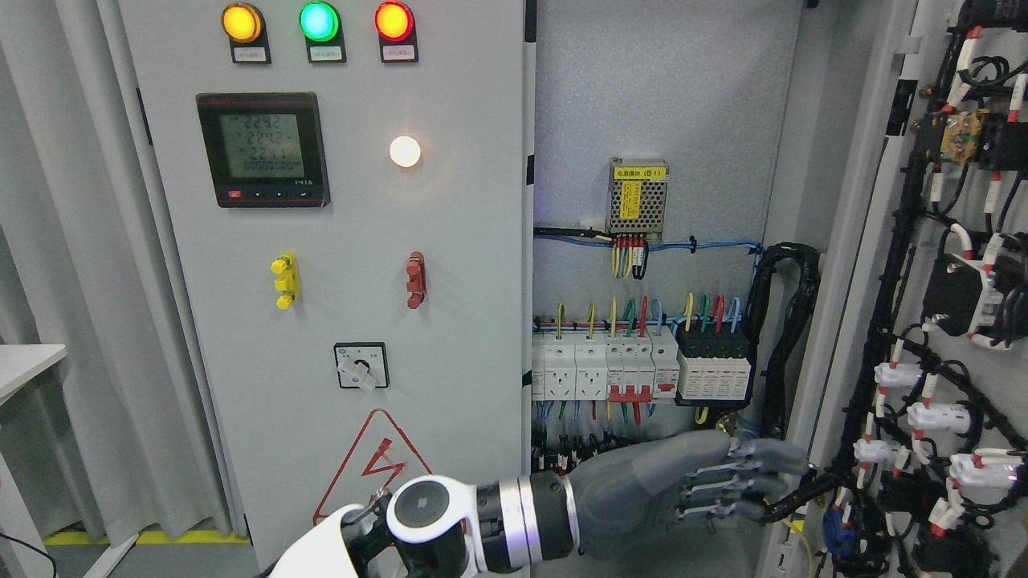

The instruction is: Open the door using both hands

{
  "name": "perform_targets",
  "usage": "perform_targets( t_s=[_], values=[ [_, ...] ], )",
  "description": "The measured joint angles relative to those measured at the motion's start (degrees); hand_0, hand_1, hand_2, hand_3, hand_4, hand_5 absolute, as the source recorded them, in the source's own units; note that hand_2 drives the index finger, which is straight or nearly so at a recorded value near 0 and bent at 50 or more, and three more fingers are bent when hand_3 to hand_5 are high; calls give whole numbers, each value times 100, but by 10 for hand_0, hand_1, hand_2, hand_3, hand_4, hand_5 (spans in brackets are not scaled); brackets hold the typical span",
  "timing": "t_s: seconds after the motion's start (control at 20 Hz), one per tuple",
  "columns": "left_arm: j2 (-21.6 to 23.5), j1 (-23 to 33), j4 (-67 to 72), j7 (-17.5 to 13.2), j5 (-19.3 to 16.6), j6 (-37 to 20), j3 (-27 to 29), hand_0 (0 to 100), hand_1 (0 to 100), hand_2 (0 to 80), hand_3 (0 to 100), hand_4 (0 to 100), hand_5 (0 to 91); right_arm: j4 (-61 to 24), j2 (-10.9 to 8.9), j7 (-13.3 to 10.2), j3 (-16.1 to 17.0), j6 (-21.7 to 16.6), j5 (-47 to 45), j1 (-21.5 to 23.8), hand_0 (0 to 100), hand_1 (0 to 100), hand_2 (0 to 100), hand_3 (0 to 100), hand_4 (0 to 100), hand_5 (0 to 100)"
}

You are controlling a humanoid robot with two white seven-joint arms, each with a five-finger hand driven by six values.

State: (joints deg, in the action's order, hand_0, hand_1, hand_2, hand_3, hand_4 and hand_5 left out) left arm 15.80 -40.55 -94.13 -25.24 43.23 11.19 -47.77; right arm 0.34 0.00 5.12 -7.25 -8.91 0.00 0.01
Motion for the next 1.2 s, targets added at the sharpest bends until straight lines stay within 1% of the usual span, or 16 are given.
perform_targets(
  t_s=[0.2,0.35,0.5,0.7,0.85,1.0,1.1,1.15,1.2],
  values=[
    [157,1502,88,-18,-916,-445,307,295,0,27,27,39,0,-254,0,-1,-3,7,0,124,219,0,0,0,0,0],
    [215,2362,480,-20,-1332,-753,524,295,0,27,27,38,0,-442,0,-7,-6,8,0,204,219,0,0,0,0,0],
    [160,2878,1199,-31,-1583,-1109,693,295,0,28,27,38,0,-654,0,-8,-9,8,0,305,219,0,0,0,0,0],
    [-113,3255,2507,-39,-1759,-1495,923,295,0,28,27,37,0,-1259,0,-15,-28,8,0,651,218,0,0,0,0,0],
    [-429,3365,3688,-25,-1843,-1564,1125,295,0,28,27,37,0,-2099,-63,-23,-127,8,0,1064,218,0,0,0,0,0],
    [-702,3414,4801,-31,-1892,-1616,1297,295,0,27,27,37,0,-3232,-164,-29,-249,8,0,1491,219,0,0,0,0,0],
    [-849,3439,5436,-54,-1911,-1517,1389,295,0,27,27,38,0,-4024,-232,-31,-319,13,0,1740,219,0,0,0,0,0],
    [-913,3447,5747,-20,-1916,-1424,1433,295,0,28,27,39,0,-4460,-268,-34,-364,20,0,1860,219,0,0,0,0,0],
    [-972,3458,6023,136,-1921,-1317,1468,295,0,28,27,39,0,-4934,-304,-34,-413,21,0,1968,219,0,0,0,0,0]
  ],
)
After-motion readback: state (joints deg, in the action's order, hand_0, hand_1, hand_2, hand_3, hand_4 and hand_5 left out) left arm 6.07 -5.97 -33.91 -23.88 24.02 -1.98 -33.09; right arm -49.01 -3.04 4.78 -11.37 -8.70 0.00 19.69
